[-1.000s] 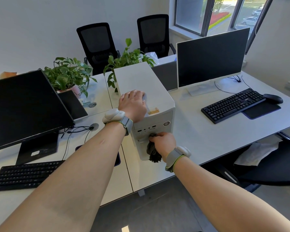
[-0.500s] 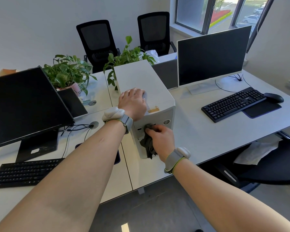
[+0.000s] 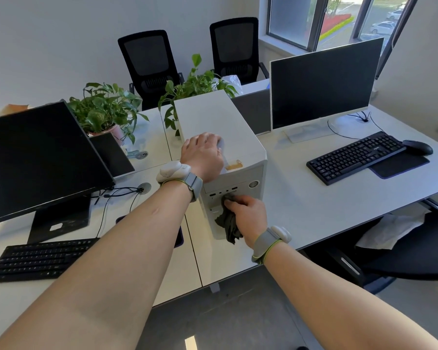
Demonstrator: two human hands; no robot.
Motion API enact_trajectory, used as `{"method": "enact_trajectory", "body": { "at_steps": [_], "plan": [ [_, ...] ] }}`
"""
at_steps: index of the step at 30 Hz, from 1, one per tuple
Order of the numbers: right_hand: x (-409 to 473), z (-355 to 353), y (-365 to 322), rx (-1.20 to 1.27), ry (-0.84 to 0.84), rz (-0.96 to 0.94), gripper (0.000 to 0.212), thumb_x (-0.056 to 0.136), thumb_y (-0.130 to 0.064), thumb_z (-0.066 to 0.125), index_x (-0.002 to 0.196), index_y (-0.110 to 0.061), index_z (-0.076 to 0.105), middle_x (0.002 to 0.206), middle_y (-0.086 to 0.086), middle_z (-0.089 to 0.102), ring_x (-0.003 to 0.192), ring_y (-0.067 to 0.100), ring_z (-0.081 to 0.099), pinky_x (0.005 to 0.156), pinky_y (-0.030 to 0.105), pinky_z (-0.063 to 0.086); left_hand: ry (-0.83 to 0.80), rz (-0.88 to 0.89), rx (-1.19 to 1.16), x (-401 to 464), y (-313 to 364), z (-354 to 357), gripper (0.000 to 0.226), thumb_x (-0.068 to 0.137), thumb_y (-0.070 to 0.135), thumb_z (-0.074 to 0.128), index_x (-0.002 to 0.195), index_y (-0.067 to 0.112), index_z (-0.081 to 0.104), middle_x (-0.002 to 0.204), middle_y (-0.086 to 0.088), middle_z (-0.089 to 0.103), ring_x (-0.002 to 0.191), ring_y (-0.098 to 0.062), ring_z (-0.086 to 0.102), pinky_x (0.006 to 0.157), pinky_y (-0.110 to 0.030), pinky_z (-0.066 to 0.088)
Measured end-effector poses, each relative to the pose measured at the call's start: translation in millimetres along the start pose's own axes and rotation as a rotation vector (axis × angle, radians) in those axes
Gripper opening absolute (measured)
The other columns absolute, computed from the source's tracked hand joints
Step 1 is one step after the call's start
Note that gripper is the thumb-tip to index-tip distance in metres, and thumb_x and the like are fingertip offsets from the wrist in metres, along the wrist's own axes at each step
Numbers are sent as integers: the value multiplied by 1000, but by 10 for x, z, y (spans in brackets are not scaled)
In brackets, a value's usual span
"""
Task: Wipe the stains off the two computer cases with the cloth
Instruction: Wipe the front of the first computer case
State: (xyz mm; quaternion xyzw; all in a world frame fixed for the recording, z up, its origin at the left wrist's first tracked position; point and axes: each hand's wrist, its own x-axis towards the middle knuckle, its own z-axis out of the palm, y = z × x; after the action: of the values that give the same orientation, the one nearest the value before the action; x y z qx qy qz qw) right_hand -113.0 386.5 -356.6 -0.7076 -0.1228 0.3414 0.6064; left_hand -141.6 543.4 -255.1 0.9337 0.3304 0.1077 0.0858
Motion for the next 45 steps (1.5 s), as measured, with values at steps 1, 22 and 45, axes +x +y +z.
{"method": "enact_trajectory", "body": {
  "at_steps": [1, 22, 45],
  "plan": [
    [1, 11, 14, -58, 14, 30, 5, 85, -21, 78, 88, -25, 79, 88, 1, 77, 88, 25, 72, 88, 43, 60, -2, 4, 0, 1, 0, 1, 41, 106, 28, 33, 145, 25, 44, 159, 0, 36, 147, -25, 28, 124, -42, 14],
    [-16, 159, -68, -79, -29, -39, 7, 84, -20, 76, 81, -26, 75, 87, -1, 77, 87, 23, 72, 84, 41, 61, 12, 10, 5, -8, 16, -28, 41, 106, 28, 33, 145, 24, 43, 158, 1, 36, 146, -24, 29, 122, -40, 15],
    [-39, 346, -38, -12, -77, 15, 12, 79, -25, 76, 91, -22, 77, 84, 1, 77, 82, 27, 74, 80, 48, 63, 11, 6, 8, 3, 1, 4, 40, 106, 27, 34, 144, 25, 44, 158, 1, 36, 146, -24, 29, 123, -39, 14]
  ]
}}
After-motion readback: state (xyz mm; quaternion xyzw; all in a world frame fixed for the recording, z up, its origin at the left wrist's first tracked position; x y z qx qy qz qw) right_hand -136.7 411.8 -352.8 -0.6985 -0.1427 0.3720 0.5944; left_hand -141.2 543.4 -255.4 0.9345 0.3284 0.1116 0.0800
